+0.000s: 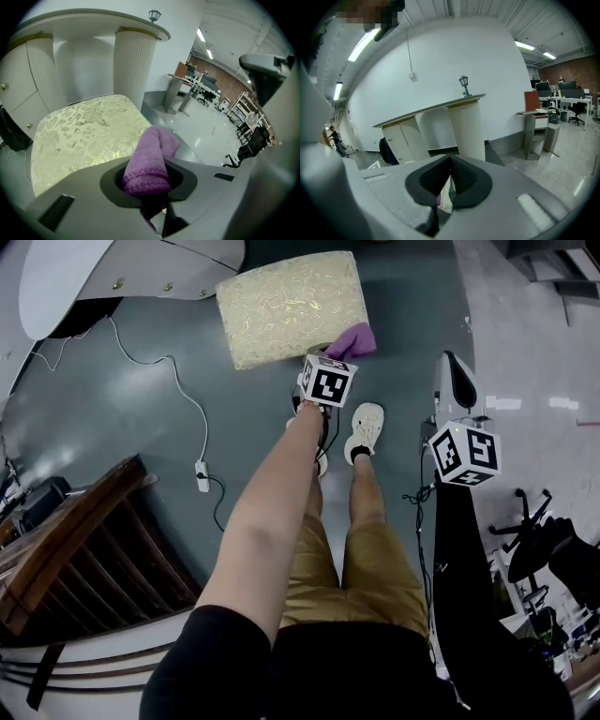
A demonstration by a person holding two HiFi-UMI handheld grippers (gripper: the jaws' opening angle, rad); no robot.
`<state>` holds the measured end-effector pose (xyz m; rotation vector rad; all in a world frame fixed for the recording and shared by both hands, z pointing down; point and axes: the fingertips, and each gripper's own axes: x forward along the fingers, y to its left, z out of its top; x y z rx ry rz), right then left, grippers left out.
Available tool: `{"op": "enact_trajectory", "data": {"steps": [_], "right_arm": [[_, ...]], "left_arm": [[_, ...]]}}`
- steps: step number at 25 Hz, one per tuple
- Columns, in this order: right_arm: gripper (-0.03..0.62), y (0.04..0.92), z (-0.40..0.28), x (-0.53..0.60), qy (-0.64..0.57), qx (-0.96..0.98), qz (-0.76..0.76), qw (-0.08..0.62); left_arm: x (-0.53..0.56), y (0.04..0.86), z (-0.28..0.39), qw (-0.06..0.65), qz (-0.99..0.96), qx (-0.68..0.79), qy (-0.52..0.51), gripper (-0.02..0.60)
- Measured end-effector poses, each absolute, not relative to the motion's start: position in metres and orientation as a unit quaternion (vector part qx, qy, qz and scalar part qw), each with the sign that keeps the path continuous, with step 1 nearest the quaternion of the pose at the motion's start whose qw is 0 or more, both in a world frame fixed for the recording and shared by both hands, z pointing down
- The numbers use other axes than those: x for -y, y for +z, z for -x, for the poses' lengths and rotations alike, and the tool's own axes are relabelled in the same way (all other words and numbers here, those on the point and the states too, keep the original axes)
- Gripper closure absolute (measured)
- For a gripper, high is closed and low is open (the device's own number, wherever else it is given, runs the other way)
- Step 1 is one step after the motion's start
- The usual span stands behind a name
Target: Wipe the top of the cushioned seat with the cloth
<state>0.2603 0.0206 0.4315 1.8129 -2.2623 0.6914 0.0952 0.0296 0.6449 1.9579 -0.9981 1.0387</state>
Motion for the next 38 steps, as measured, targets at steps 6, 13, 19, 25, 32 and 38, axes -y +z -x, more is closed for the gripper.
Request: {"op": "enact_trajectory", "data": {"steps": [6, 13, 19, 25, 32, 38], "right_arm": [[0.594, 0.427, -0.217, -0.013, 0.225, 0.779, -0.579, 0.086], [0.594, 0.425, -0.157, -0.013, 0.223, 0.796, -0.555, 0.094], [0.594, 0.421, -0.108, -0.015, 0.222, 0.807, -0.54, 0.095], [0.594, 0.405, -0.079, -0.016, 0.209, 0.811, -0.537, 0.097], [0.594, 0.362, -0.061, -0.016, 0.186, 0.815, -0.542, 0.09], [0.594, 0.291, -0.058, -0.01, 0.162, 0.817, -0.55, 0.062]], "left_arm": [[-0.035, 0.644, -0.028, 0.358, -0.732, 0.419, 0.402, 0.492], [-0.047, 0.647, 0.075, 0.371, -0.692, 0.469, 0.404, 0.493], [-0.063, 0.647, 0.159, 0.38, -0.659, 0.503, 0.41, 0.492], [-0.077, 0.633, 0.217, 0.393, -0.631, 0.546, 0.387, 0.494], [-0.063, 0.553, 0.225, 0.341, -0.678, 0.562, 0.329, 0.494], [-0.031, 0.407, 0.215, 0.248, -0.734, 0.584, 0.244, 0.494]]}}
